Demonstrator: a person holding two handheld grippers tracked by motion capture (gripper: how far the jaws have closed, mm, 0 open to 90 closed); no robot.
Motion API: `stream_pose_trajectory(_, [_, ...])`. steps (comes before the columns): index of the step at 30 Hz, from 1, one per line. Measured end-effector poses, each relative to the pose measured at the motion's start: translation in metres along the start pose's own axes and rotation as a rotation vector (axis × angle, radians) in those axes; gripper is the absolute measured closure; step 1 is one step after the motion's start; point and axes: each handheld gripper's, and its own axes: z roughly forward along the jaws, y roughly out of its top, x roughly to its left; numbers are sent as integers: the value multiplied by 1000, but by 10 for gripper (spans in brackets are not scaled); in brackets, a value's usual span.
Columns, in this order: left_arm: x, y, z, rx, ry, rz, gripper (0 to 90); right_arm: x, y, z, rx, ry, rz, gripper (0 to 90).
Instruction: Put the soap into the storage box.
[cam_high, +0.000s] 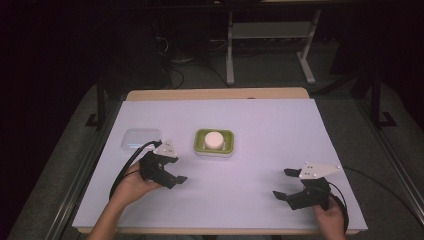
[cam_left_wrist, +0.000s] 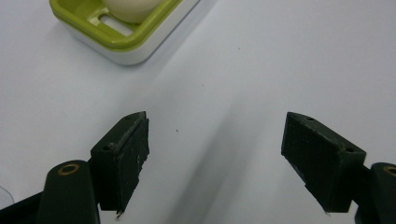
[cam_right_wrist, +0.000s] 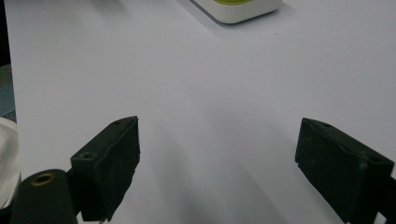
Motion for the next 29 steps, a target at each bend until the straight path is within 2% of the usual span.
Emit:
stream_pose_trajectory(3, [-2, -6, 0, 3, -8, -6, 228, 0, 0, 0, -1, -3, 1, 131])
stream_pose_trajectory(4, [-3, -7, -1, 9, 1, 5, 228, 0, 0, 0, 1, -4, 2, 131])
stream_pose_trajectory(12, [-10, -20, -4, 7, 9, 2, 222, 1, 0, 0, 4, -6, 1, 131])
stream_pose_trajectory(17, [-14, -32, -3, -1, 6, -12, 222, 1, -1, 0, 7, -6, 2, 131])
stream_pose_trajectory(18, [-16, -35, -2, -10, 1, -33, 222, 1, -1, 0, 9, -5, 4, 131])
stream_pose_trajectory(19, [-16, -38, -2, -6, 0, -28, 221, 1, -1, 0, 10, -5, 5, 131])
stream_pose_trajectory(20, [-18, -40, -1, -15, -2, -41, 221, 1, -1, 0, 11, -5, 3, 131])
stream_pose_trajectory(24, [-23, -52, -1, -13, 11, -30, 215, 2, -1, 1, 13, -3, 3, 131])
stream_pose_trajectory(26, [-27, -60, 0, -36, 22, -16, 215, 2, -1, 1, 12, -2, 1, 131])
stream_pose_trajectory(29, [-30, -73, 1, -88, 15, -32, 213, 2, -1, 1, 14, 2, 2, 131])
